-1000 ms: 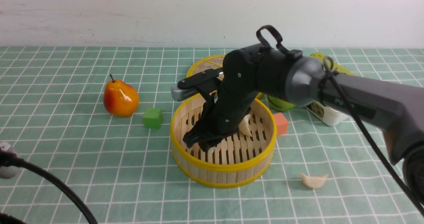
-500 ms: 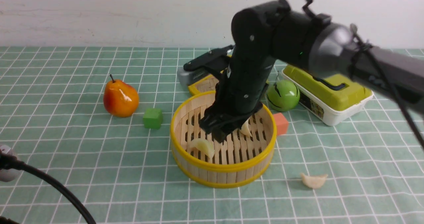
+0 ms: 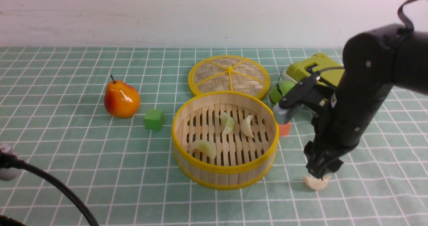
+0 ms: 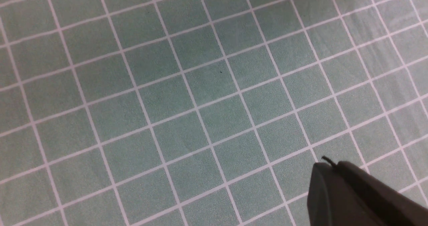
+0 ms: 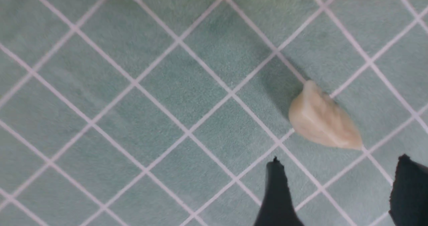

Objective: Put the dumplings into the steamer on the table with the blue tablecloth.
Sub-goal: 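Reach for and grasp a dumpling lying on the table beside the steamer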

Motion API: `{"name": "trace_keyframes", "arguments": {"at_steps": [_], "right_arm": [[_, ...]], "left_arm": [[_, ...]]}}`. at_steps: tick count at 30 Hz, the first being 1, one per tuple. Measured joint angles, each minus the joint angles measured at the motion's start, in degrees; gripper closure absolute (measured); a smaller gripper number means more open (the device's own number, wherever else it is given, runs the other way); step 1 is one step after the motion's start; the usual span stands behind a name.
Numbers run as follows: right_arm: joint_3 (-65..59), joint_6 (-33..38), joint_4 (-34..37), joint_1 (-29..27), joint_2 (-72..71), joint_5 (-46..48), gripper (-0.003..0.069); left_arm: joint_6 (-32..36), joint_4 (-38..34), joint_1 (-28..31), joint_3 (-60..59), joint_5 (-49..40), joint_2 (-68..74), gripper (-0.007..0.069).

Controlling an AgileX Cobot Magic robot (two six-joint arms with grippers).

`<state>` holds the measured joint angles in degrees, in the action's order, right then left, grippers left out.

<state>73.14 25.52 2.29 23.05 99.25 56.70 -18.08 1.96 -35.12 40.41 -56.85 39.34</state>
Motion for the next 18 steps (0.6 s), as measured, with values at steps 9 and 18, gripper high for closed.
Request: {"name": "trace_keyframes", "arguments": {"at_steps": [9,18], "right_arm": [[-4.97,6.23,-2.29,-0.2,7.77,-15.33,0.0217],[-4.91,-1.94,-8.87,-0.2,9.57,-16.56,0.0368]], "left_arm": [[0.0,-0.23,0.0,0.0,0.37,0.0,0.0611],[0.0,-1.07,0.0,0.0,0.19,0.0,0.0607]]}}
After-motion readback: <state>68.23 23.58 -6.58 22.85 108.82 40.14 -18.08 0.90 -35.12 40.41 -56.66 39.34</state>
